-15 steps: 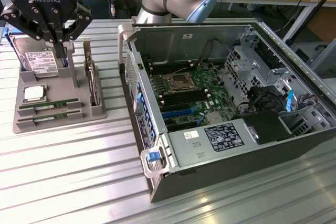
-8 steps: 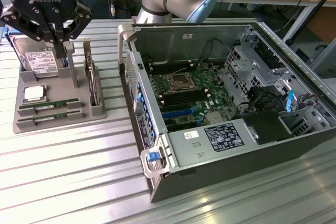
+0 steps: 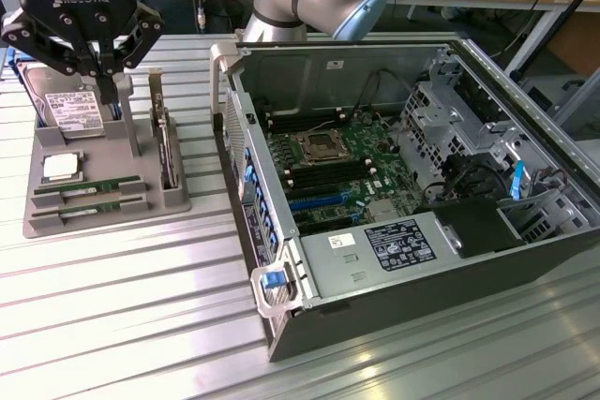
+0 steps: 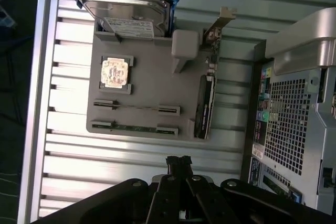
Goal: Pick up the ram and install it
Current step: 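Pick up the ram and move it above insertion slot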
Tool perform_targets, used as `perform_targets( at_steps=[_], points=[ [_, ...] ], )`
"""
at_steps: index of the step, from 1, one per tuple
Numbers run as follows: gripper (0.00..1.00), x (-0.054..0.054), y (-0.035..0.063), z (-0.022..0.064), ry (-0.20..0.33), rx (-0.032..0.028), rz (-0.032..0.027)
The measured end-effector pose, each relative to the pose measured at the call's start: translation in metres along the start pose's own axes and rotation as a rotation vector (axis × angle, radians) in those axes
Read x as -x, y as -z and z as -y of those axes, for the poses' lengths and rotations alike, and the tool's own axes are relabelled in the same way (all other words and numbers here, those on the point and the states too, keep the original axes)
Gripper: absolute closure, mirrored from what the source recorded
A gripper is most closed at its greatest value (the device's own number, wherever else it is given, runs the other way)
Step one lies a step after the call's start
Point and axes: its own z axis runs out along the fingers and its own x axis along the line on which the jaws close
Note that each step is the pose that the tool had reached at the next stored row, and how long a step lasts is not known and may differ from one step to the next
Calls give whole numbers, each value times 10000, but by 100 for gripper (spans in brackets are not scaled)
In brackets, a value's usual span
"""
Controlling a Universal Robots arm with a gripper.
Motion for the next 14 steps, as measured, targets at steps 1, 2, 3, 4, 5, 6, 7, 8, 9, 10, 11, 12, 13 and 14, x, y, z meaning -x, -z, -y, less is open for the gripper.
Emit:
perform_targets(
  at_steps=[1, 2, 3, 4, 5, 6, 7, 8, 9, 10, 11, 12, 13, 14],
  points=[
    [89, 0, 0, 0, 48, 1, -3],
    [89, 0, 0, 0, 100, 3, -5],
    [89, 0, 0, 0, 202, 5, -9],
    [89, 0, 0, 0, 297, 7, -13],
    [89, 0, 0, 0, 373, 9, -17],
    [89, 0, 0, 0, 441, 10, -20],
    [89, 0, 0, 0, 474, 11, -22],
    [89, 0, 0, 0, 505, 12, -23],
    [89, 0, 0, 0, 538, 13, -24],
    [89, 0, 0, 0, 593, 15, -27],
    [89, 0, 0, 0, 641, 16, -29],
    [89, 0, 0, 0, 696, 17, -31],
    [89, 0, 0, 0, 759, 18, -34],
    [89, 0, 0, 0, 814, 20, -37]
  ],
)
